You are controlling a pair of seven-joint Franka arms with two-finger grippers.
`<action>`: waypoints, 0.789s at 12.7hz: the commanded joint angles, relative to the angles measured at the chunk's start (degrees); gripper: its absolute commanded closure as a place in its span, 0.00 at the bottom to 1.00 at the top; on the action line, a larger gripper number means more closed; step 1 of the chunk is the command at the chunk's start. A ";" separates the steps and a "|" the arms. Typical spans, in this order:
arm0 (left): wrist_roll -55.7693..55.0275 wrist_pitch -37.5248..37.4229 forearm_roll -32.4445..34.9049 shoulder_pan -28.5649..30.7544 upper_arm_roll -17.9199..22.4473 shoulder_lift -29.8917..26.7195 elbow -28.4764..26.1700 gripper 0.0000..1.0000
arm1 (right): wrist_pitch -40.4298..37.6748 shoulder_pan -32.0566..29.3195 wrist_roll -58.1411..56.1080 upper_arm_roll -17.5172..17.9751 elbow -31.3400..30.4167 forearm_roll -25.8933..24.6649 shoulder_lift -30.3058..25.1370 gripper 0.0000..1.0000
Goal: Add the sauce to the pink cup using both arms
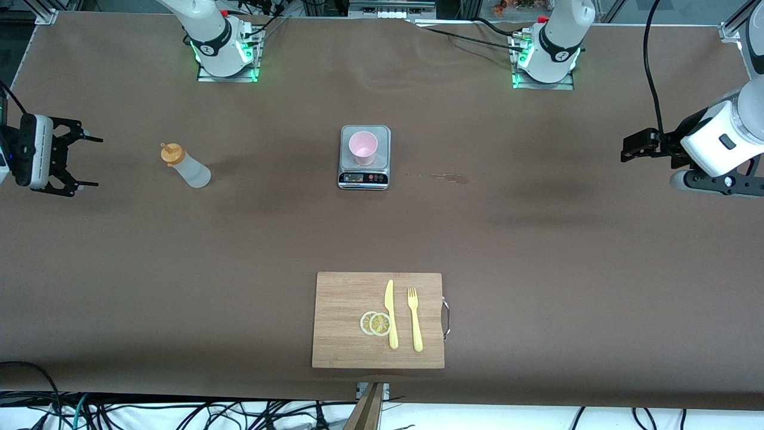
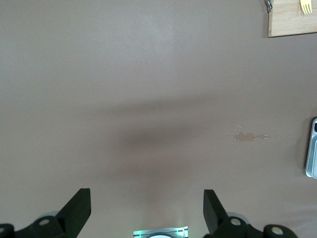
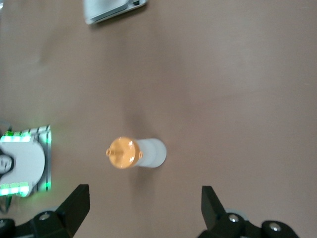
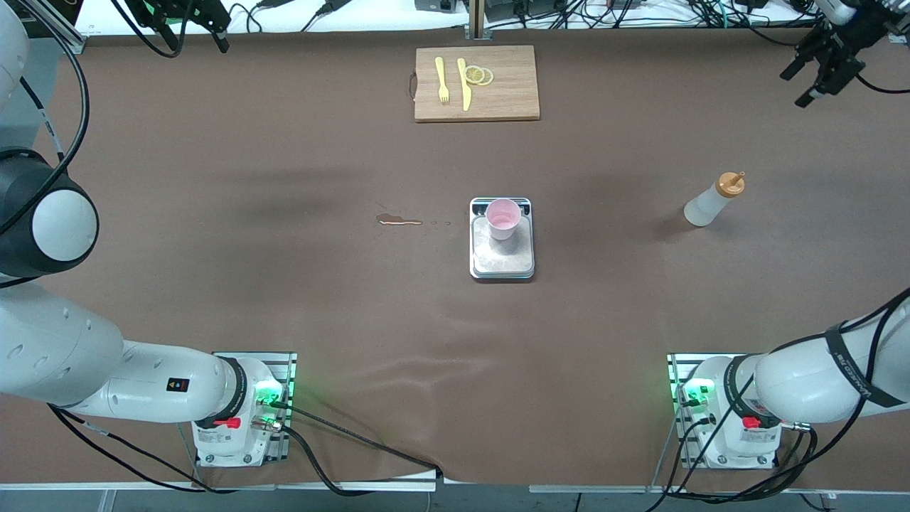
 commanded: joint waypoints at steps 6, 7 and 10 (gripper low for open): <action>1.07 -1.36 0.56 -0.14 -0.07 0.89 2.00 0.00 | 2.58 0.88 49.26 11.99 -2.15 -10.28 -9.12 0.00; 1.07 -1.45 0.56 -0.14 -0.07 0.89 2.00 0.00 | 2.23 1.67 53.57 12.53 -2.14 -10.89 -9.47 0.00; 1.07 -1.36 0.56 -0.14 0.01 0.89 2.00 0.00 | -0.57 5.09 65.89 13.23 0.13 -15.63 -9.82 0.00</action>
